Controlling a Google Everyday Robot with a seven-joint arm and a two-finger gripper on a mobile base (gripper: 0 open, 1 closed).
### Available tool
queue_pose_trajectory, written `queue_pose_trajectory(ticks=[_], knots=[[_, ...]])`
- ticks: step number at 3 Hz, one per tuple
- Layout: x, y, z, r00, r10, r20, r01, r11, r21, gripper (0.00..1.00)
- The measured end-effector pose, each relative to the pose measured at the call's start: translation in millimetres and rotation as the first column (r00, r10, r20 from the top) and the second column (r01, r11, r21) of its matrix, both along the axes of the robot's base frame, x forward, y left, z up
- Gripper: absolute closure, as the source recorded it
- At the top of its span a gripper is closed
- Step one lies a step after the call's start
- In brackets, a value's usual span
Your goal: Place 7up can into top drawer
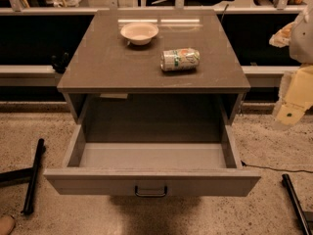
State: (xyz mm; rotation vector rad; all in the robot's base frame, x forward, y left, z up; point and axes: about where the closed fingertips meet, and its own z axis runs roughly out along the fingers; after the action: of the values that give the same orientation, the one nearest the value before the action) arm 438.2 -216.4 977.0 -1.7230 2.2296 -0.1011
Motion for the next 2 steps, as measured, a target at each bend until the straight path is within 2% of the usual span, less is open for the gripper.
queue_pose_trajectory(ticks=[1,2], knots=[[3.1,0.6,0.1,1.0000,0.005,0.006,-0.005,1.000,0.004,0.00],[32.7,11.0,0.0,0.9967,0.062,0.052,-0.064,0.997,0.039,0.00]])
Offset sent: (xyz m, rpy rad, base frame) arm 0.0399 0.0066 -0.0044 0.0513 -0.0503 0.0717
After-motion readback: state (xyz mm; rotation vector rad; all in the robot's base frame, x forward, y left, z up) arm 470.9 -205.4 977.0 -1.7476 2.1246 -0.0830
